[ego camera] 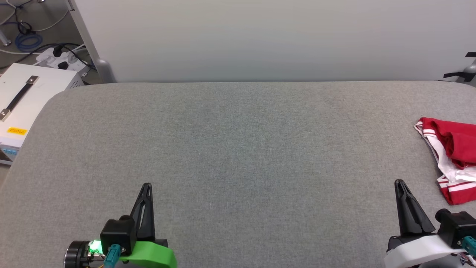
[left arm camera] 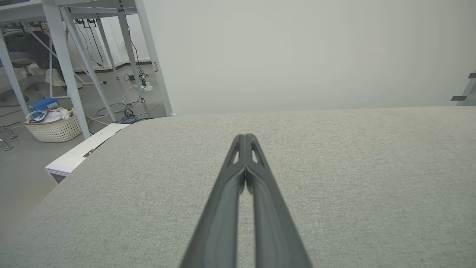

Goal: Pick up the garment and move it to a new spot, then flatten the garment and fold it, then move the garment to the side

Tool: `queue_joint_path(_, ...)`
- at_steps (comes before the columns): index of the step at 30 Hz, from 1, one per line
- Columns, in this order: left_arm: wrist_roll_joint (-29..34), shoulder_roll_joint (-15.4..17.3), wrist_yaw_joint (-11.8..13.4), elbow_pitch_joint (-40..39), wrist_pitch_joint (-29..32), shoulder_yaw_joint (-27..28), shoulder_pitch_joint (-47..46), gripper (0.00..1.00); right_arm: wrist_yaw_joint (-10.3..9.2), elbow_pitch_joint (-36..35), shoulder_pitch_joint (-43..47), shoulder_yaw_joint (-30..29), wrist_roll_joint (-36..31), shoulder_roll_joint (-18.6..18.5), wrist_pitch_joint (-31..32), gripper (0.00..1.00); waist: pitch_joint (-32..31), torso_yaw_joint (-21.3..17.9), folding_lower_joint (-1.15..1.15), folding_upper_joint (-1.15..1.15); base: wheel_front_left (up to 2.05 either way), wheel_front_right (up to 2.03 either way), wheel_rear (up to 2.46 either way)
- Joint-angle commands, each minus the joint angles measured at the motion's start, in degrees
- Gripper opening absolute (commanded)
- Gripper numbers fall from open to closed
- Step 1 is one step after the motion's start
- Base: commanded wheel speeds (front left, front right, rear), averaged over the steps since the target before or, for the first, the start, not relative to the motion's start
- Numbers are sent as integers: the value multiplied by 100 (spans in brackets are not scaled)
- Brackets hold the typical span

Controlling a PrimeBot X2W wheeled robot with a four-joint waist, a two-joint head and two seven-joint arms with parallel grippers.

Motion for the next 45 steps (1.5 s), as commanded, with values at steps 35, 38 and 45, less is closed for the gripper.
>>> queue_joint_path(35, 118, -57, -74, 22, 444, 150, -293, 0, -2, 27, -287, 68, -410, 115, 451, 0, -26, -34, 0, 0, 0, 0, 0)
queue_joint_path(38, 124, -60, -79, 24, 480, 162, -307, 0, -2, 29, -304, 72, -440, 123, 487, 0, -28, -37, 0, 0, 0, 0, 0)
queue_joint_path(45, 138, -69, -91, 26, 559, 188, -340, 0, -2, 33, -341, 82, -508, 140, 564, 0, -32, -43, 0, 0, 0, 0, 0)
